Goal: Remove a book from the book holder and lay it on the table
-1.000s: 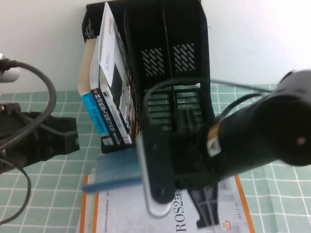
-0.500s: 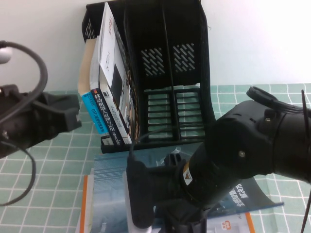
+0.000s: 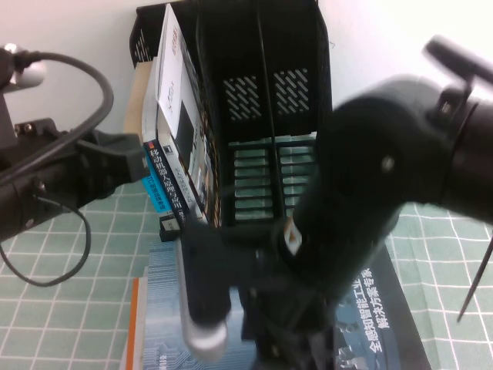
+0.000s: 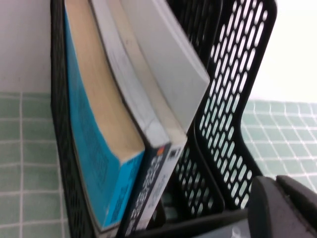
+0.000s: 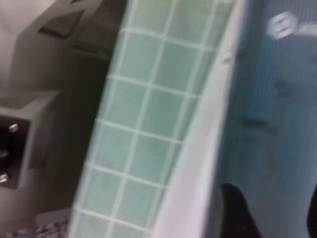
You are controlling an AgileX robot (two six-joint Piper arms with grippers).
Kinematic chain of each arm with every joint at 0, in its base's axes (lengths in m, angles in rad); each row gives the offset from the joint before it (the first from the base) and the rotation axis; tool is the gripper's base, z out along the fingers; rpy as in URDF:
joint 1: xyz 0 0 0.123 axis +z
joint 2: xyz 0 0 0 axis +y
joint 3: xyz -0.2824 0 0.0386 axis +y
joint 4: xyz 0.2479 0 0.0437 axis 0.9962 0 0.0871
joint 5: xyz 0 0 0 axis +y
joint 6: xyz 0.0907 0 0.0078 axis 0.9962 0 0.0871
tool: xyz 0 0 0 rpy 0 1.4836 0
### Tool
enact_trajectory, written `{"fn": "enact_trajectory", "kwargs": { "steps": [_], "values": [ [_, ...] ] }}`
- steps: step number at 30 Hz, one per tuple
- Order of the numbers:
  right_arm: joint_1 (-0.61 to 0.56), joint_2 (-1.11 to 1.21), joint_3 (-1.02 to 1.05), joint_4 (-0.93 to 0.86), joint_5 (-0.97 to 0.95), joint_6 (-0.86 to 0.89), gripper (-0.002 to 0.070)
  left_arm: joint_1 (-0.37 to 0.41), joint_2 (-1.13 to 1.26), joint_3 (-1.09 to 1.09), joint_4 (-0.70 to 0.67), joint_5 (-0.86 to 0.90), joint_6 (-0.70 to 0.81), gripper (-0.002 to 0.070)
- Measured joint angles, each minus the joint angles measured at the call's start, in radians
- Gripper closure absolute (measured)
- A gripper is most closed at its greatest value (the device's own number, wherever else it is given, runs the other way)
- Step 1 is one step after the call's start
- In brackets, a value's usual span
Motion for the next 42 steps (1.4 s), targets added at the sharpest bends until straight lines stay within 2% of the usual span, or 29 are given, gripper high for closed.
{"fn": "enact_trajectory", "kwargs": {
  "steps": [2, 5, 6, 8, 13, 19, 23, 29, 36, 42],
  "values": [
    [0.000, -0.002, -0.067, -0.054, 0.010, 0.033, 0.0402, 0.000, 0.005, 0.000, -0.019, -0.032, 0.013, 0.0678],
    [0.000, -0.029, -0.163, -0.196, 0.020, 0.081, 0.0528, 0.000, 0.007, 0.000, -0.033, -0.044, 0.017, 0.0678],
    [0.000, -0.043, -0.194, -0.263, 0.024, 0.106, 0.0579, 0.000, 0.007, 0.000, -0.035, -0.042, 0.019, 0.0678],
    [0.000, -0.074, -0.241, -0.404, 0.025, 0.177, 0.0631, 0.000, -0.005, 0.000, -0.037, -0.028, 0.032, 0.0678],
    [-0.007, -0.203, -0.277, -0.774, 0.030, 0.364, 0.0670, 0.000, -0.081, 0.000, -0.039, 0.028, 0.109, 0.0678],
    [-0.053, -0.441, -0.214, -0.874, 0.030, 0.504, 0.0675, 0.000, -0.232, 0.002, -0.039, 0.137, 0.271, 0.0678],
    [-0.060, -0.640, -0.057, -0.832, 0.030, 0.568, 0.0675, 0.000, -0.358, 0.043, -0.039, 0.151, 0.320, 0.0678],
    [-0.060, -0.987, 0.337, -0.689, 0.004, 0.698, 0.0675, 0.000, -0.550, 0.233, -0.039, 0.084, 0.335, 0.0678],
    [-0.060, -1.411, 0.861, -0.619, -0.395, 0.822, 0.0675, 0.000, -0.745, 0.482, -0.039, -0.108, 0.341, 0.0678],
    [-0.060, -1.589, 1.199, -0.613, -0.708, 0.929, 0.0676, 0.000, -0.802, 0.592, -0.042, -0.157, 0.342, 0.0678]
  ]
}}
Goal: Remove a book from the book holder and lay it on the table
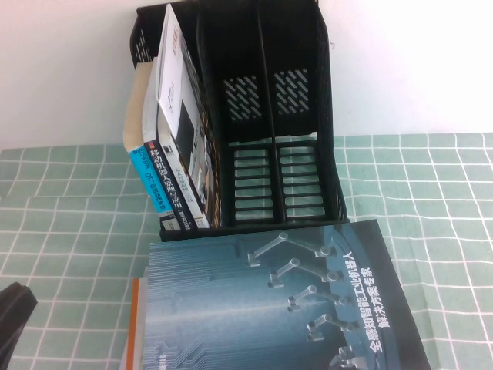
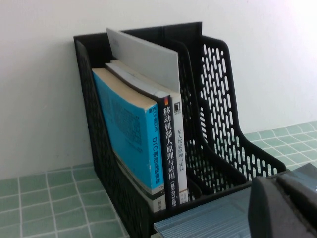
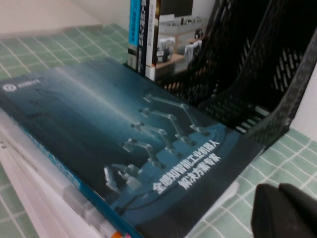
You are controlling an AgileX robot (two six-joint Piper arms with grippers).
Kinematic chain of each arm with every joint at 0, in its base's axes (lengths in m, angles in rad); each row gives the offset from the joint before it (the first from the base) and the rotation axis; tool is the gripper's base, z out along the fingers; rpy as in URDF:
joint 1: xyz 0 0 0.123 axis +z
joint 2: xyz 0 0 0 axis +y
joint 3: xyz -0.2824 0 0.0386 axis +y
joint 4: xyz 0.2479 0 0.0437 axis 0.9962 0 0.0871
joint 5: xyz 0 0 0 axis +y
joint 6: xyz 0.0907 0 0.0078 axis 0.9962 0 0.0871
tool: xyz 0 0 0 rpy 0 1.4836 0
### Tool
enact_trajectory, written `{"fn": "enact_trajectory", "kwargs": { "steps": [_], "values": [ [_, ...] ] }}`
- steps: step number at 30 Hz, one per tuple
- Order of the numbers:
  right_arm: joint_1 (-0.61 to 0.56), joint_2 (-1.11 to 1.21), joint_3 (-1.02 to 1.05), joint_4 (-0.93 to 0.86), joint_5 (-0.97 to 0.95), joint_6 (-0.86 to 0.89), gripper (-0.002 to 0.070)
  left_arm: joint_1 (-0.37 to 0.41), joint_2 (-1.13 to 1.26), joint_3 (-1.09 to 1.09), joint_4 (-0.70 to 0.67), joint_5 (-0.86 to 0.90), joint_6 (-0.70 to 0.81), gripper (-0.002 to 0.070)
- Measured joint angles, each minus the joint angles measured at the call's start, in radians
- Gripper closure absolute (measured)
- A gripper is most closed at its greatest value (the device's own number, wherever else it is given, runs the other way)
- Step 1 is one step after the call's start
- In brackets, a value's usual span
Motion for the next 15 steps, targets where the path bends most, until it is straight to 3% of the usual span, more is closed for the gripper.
{"fn": "enact_trajectory", "kwargs": {
  "steps": [4, 15],
  "values": [
    [0.000, -0.024, 0.097, 0.000, -0.126, 0.100, 0.0677, 0.000, -0.002, 0.013, -0.001, -0.003, 0.000, 0.0678],
    [0.000, -0.024, 0.179, 0.014, -0.103, 0.143, 0.0678, 0.000, -0.004, 0.019, -0.001, 0.024, -0.016, 0.0677]
  ]
}}
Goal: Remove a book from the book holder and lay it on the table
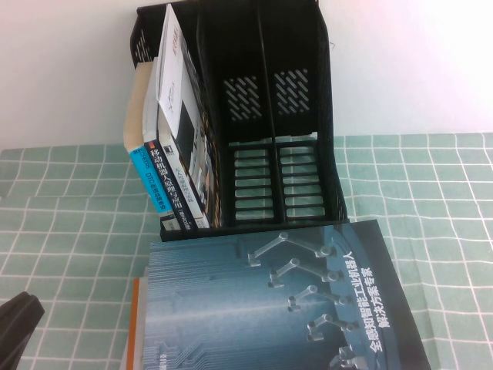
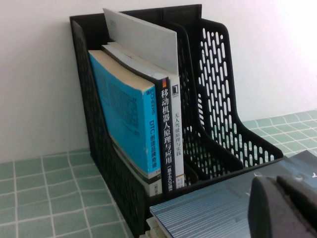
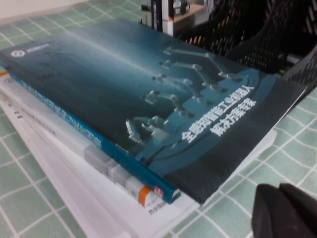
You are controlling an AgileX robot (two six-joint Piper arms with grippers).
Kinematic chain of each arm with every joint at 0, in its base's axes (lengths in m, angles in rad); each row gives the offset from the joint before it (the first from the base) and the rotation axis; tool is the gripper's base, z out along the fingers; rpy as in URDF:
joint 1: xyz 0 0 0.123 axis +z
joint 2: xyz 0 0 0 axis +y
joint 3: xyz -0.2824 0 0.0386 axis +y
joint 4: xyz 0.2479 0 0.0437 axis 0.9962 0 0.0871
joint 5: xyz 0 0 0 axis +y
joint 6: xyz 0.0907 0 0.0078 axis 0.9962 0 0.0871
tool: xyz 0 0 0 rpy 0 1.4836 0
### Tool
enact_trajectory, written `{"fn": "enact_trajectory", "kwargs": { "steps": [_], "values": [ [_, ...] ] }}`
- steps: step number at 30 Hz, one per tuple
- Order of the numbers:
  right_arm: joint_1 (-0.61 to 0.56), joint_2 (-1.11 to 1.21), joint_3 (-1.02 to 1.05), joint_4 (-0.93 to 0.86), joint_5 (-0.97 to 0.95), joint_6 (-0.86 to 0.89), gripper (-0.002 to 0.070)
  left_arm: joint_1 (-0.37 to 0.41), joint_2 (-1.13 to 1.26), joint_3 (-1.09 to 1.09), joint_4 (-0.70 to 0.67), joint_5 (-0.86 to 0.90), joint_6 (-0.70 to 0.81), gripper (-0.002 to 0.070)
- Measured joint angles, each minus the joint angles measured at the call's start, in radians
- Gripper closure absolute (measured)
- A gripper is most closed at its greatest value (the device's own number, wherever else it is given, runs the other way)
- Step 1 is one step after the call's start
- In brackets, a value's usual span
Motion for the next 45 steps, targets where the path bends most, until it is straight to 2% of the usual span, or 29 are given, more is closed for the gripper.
{"fn": "enact_trajectory", "kwargs": {
  "steps": [13, 15, 19, 23, 27, 29, 32, 45],
  "values": [
    [0.000, 0.000, 0.097, 0.002, 0.011, 0.000, 0.0678, 0.002, -0.012, 0.015, 0.000, -0.002, -0.002, 0.0678],
    [0.000, 0.000, 0.106, 0.002, 0.011, 0.000, 0.0678, 0.036, -0.031, 0.044, 0.028, -0.021, -0.002, 0.0678],
    [0.000, 0.000, 0.126, 0.002, -0.001, 0.000, 0.0678, 0.165, -0.080, 0.135, 0.105, -0.054, -0.011, 0.0678],
    [0.000, 0.000, 0.129, 0.002, -0.008, 0.000, 0.0678, 0.276, -0.156, 0.254, 0.124, -0.048, -0.030, 0.0678],
    [0.000, 0.000, 0.130, 0.002, -0.008, 0.000, 0.0678, 0.327, -0.220, 0.271, 0.148, 0.104, -0.044, 0.0678],
    [0.000, 0.000, 0.130, 0.002, -0.010, 0.000, 0.0678, 0.338, -0.225, 0.272, 0.167, 0.170, -0.080, 0.0677],
    [0.000, 0.000, 0.130, 0.002, -0.012, 0.000, 0.0678, 0.342, -0.227, 0.272, 0.194, 0.176, -0.112, 0.0678],
    [0.000, 0.000, 0.130, 0.002, -0.012, 0.000, 0.0678, 0.342, -0.227, 0.272, 0.212, 0.178, -0.087, 0.0678]
  ]
}}
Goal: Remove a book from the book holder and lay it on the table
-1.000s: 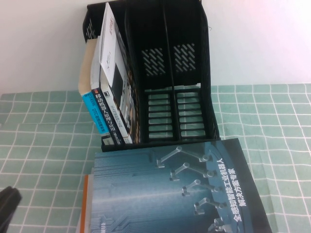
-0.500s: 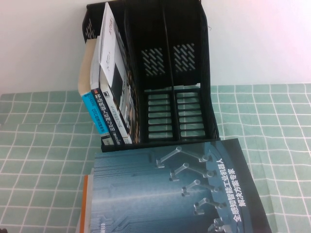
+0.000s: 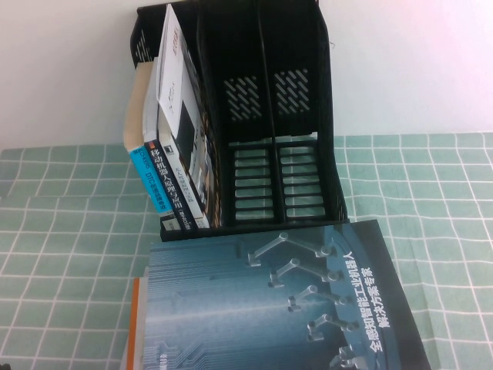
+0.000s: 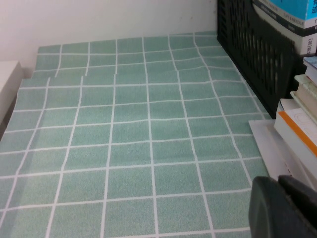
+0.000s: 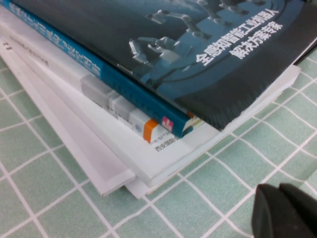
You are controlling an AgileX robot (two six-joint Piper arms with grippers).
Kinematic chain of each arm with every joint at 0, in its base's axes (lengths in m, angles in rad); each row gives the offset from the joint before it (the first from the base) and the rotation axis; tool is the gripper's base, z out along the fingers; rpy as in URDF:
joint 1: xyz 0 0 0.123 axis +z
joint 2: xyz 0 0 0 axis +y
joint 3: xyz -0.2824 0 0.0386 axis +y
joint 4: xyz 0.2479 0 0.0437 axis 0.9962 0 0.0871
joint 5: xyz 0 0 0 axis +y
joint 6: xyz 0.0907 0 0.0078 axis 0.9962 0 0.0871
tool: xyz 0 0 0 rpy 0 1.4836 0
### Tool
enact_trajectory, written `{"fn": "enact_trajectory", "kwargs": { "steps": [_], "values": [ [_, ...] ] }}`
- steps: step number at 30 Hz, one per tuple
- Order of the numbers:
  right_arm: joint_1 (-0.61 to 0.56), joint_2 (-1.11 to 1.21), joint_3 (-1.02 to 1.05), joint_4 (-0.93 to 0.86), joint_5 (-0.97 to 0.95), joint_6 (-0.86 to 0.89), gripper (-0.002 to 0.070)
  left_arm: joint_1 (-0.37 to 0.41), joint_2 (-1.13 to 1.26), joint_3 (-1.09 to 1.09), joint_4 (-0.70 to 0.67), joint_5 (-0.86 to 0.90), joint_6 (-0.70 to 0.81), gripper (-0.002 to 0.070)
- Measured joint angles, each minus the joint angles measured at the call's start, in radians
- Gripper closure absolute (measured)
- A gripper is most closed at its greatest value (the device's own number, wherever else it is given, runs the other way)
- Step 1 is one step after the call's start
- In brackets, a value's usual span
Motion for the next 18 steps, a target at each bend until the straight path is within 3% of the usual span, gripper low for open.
{"fn": "enact_trajectory", "kwargs": {
  "steps": [14, 18],
  "values": [
    [-0.002, 0.000, 0.004, -0.014, -0.005, 0.006, 0.0678, 0.000, 0.000, 0.000, 0.001, 0.000, 0.000, 0.0678],
    [-0.075, 0.000, 0.006, -0.062, -0.023, 0.178, 0.0678, 0.000, 0.000, 0.000, 0.001, 0.000, 0.000, 0.0678]
  ]
}}
